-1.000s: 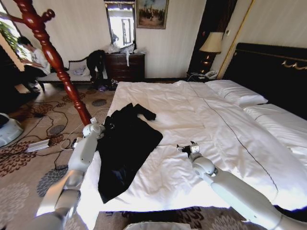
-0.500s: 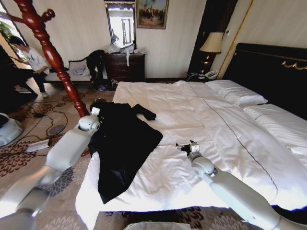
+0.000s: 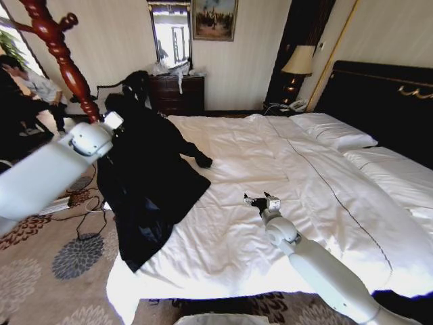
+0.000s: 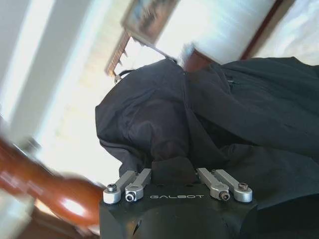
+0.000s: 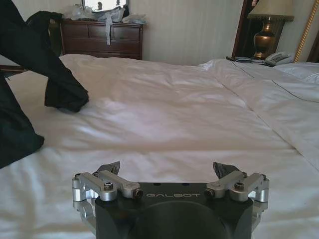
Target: Pick up the clothes from the bed and hang them on the clothes hanger.
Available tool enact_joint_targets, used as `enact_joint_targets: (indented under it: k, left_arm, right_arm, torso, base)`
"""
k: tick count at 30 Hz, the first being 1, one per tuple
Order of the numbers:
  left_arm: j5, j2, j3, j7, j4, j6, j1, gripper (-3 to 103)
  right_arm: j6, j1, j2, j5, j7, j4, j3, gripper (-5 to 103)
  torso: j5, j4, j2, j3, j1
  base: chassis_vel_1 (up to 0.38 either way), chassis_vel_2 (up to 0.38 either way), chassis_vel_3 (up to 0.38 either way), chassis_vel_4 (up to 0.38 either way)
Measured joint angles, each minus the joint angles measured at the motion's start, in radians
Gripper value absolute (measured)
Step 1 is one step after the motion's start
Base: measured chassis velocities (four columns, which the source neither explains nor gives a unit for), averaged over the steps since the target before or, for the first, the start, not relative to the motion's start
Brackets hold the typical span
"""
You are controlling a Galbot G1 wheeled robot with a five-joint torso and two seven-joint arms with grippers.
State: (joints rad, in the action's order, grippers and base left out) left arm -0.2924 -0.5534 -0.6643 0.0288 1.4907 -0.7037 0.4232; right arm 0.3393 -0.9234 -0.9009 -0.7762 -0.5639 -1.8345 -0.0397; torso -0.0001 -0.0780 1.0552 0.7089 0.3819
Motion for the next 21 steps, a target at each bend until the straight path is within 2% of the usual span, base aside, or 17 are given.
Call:
enact_joint_targets:
  k: [3, 7, 10, 14, 16, 21]
  left_arm:
    - [0.002, -0.019, -0.119, 0.025, -0.021, 0.000, 0.180, 25]
    - [-0.004, -0.032, -0.190, 0.028, -0.032, -0.022, 0.282, 25]
    - [-0.010, -0.021, -0.206, 0.018, -0.013, -0.029, 0.305, 25]
    - [0.028, 0.005, -0.201, 0.002, 0.012, -0.029, 0.311, 25]
    - [0.065, 0.039, -0.193, -0.007, 0.030, -0.030, 0.319, 25]
    - [0.077, 0.119, -0.187, -0.008, 0.080, -0.031, 0.326, 25]
  right_arm:
    - [-0.001, -0.013, -0.007, 0.019, 0.010, -0.005, -0.019, 100]
    - [-0.002, -0.031, -0.005, 0.027, 0.015, -0.019, -0.040, 100]
    - [-0.003, -0.040, 0.000, 0.033, 0.018, -0.025, -0.047, 100]
    - [-0.004, -0.046, 0.008, 0.035, 0.018, -0.035, -0.051, 100]
    - [-0.004, -0.049, 0.014, 0.035, 0.019, -0.042, -0.052, 100]
    - [-0.004, -0.050, 0.020, 0.035, 0.019, -0.049, -0.046, 100]
  torso:
    - [0.0008, -0.0001, 0.000, 0.000, 0.000]
    - [0.0000, -0.0002, 0.000, 0.000, 0.000]
    - [0.0001, 0.0003, 0.000, 0.000, 0.000]
    - [-0.0001, -0.0002, 0.000, 0.000, 0.000]
    - [-0.0001, 0.0002, 0.000, 0.000, 0.000]
    - [-0.0001, 0.0002, 0.000, 0.000, 0.000]
  base:
    - [0.000, 0.000, 0.000, 0.000]
    - [0.000, 0.000, 0.000, 0.000]
    - [0.000, 0.000, 0.000, 0.000]
    - [0.000, 0.000, 0.000, 0.000]
    - [0.000, 0.000, 0.000, 0.000]
    - [0.000, 0.000, 0.000, 0.000]
